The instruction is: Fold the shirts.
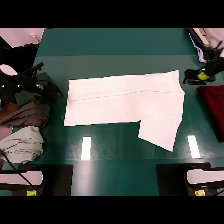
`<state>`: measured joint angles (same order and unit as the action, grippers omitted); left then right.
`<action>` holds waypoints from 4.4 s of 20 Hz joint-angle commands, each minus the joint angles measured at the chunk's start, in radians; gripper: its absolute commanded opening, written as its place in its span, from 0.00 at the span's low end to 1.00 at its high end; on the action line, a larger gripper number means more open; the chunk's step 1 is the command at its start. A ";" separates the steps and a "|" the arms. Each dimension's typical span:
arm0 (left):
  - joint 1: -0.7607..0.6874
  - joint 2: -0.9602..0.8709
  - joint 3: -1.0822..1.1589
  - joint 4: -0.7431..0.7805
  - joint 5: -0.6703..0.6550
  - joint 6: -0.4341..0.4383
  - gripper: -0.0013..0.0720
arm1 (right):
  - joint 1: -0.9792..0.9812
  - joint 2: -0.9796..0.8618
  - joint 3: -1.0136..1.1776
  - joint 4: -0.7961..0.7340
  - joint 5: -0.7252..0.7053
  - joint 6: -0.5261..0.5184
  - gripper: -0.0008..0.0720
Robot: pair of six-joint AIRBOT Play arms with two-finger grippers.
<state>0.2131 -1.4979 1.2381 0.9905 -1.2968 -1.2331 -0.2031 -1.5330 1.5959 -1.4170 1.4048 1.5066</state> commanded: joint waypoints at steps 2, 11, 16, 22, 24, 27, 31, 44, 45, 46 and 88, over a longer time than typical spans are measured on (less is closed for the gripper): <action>0.020 0.105 -0.179 -0.006 -0.067 0.038 0.75 | -0.074 0.115 -0.002 0.146 0.060 -0.051 0.54; 0.020 0.171 -0.409 -0.047 0.069 0.055 0.74 | -0.027 0.163 -0.002 0.142 0.084 -0.054 0.54; 0.019 0.168 -0.442 -0.043 0.066 0.055 0.74 | 0.007 0.163 -0.002 0.142 0.090 -0.054 0.54; 0.019 0.169 -0.477 -0.071 0.085 0.055 0.34 | 0.007 0.163 -0.002 0.143 0.112 -0.054 0.54; 0.019 0.169 -0.476 -0.101 0.089 0.055 0.19 | 0.006 0.163 -0.002 0.142 0.127 -0.054 0.54; 0.019 0.169 -0.461 -0.177 0.083 0.058 0.05 | 0.006 0.163 -0.002 0.140 0.155 -0.054 0.54; 0.019 0.185 -0.411 -0.170 0.027 0.062 0.05 | 0.006 0.183 -0.045 0.096 0.219 -0.053 0.53; 0.019 0.394 -0.407 -0.028 0.058 0.055 0.05 | -0.248 0.514 -1.012 0.182 -0.028 -0.138 0.53; 0.019 0.394 -0.407 -0.028 0.051 0.055 0.05 | -0.270 0.513 -1.041 0.208 -0.045 -0.148 0.54; 0.019 0.394 -0.407 -0.028 0.045 0.055 0.05 | -0.283 0.513 -1.065 0.232 -0.064 -0.153 0.53; 0.019 0.513 -0.444 -0.240 0.511 0.003 0.05 | -0.161 0.410 -0.528 0.278 -0.241 -0.125 0.03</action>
<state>0.2317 -0.9585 0.7898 0.7902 -0.9077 -1.2316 -0.3683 -0.9997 0.9901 -1.1477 1.2114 1.3911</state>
